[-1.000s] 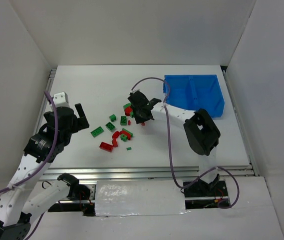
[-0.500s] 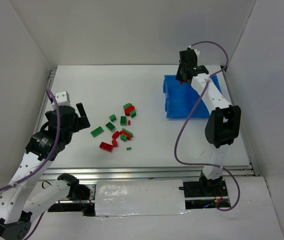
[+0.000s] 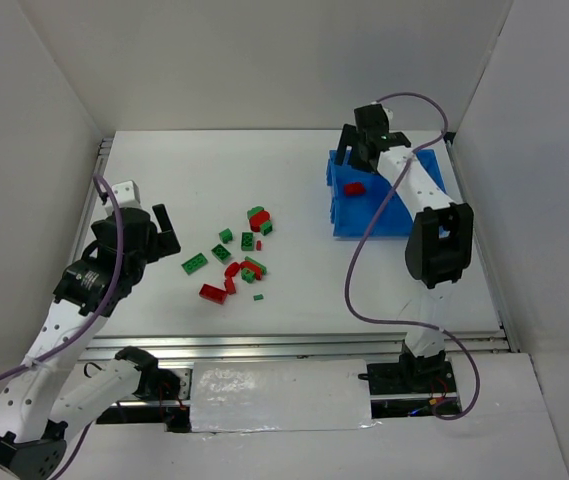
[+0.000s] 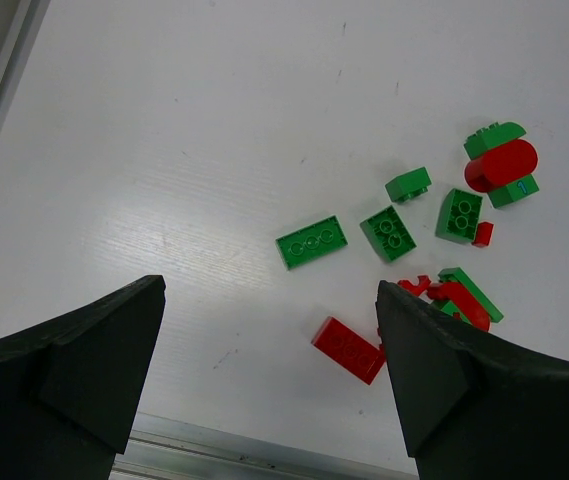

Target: Sort the legos into containers by color

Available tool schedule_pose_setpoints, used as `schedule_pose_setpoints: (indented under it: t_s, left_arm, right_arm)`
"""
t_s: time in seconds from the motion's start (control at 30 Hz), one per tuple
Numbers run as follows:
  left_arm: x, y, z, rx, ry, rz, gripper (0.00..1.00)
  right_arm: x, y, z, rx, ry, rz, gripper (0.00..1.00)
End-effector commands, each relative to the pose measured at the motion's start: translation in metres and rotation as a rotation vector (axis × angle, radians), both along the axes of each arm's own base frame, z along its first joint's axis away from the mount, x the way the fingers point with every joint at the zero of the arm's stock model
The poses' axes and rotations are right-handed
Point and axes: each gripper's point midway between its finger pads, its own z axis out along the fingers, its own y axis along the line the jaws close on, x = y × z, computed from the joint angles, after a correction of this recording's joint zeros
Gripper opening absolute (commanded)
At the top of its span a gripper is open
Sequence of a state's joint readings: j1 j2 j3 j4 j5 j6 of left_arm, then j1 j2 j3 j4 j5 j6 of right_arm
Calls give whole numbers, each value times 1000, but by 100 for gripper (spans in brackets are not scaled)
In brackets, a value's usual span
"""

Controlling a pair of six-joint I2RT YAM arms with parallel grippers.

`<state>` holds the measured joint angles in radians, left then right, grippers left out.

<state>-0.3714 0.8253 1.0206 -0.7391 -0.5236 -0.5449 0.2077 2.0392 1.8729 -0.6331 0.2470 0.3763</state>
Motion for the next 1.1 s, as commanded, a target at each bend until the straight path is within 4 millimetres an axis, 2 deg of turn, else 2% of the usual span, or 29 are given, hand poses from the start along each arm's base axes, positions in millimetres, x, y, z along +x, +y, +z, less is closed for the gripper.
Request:
schedule_pose_setpoints:
  t_s: [0.0,0.03,0.07,0.1,0.13,0.17,0.2,0.23,0.27,0.3,0.37,0.43,0.53,0.6,0.63,0.7,0.73,0.77,0.9,0.97,1.0,1.07]
  left_arm:
    - [5,-1,5,2,-25,-19,100]
    - [5,0,5,3,-23,-15,99]
    - [5,1,5,4,-21,-10,100]
    - [5,4,6,4,-22,5,100]
    - [5,6,6,7,-21,17,100]
    - [5,8,5,7,-19,27,100]
    - [5,9,6,5,-22,31,100]
    - [5,8,5,2,-22,27,100]
    - [5,8,5,3,-22,21,100]
    - [5,7,5,1,-22,17,100]
    - [6,5,4,-1,-18,3,100]
    - [6,4,4,-3,-15,2,100]
    - [5,5,4,-1,-18,6,99]
    - [3,6,7,-5,-29,8,100]
    - [3,6,7,-5,-33,9,99]
    - [3,6,8,-7,-38,5,100]
    - [3,6,8,-7,-35,4,100]
    - [4,5,7,-6,-32,3,100]
    - [4,5,6,-4,-22,4,100]
    - [3,5,6,-6,-27,4,100]
    - [4,5,7,-7,-32,2,99]
    - [3,5,8,-9,-34,0,99]
  right_arm:
    - [-26,34,64,51,-115,107,99]
    - [-47,62,49,39,-81,163,100]
    - [-64,78,66,45,-121,202,99]
    - [-74,92,68,30,-147,217,100]
    - [-104,129,46,13,-113,303,100]
    - [-115,148,60,34,-173,352,99]
    - [-140,170,36,51,-127,464,98]
    - [-163,204,35,81,-137,600,97]
    - [-172,224,35,79,-170,728,96]
    - [-187,236,21,82,-144,816,95]
    - [-215,267,8,99,-127,1017,93]
    - [-225,280,-7,106,-89,1093,93]
    - [-234,288,-23,93,-38,1120,91]
    - [-249,293,-36,72,-11,1135,89]
    - [-253,294,-39,67,-2,1103,89]
    - [-250,289,-50,-17,-8,965,81]
    - [-253,284,-57,1,44,846,81]
    - [-246,278,-54,-20,33,731,81]
    - [-276,288,-70,1,64,614,81]
    - [-280,287,-79,-15,93,597,79]
    - [-283,285,-92,-33,127,588,79]
    - [-287,283,-104,-44,160,588,75]
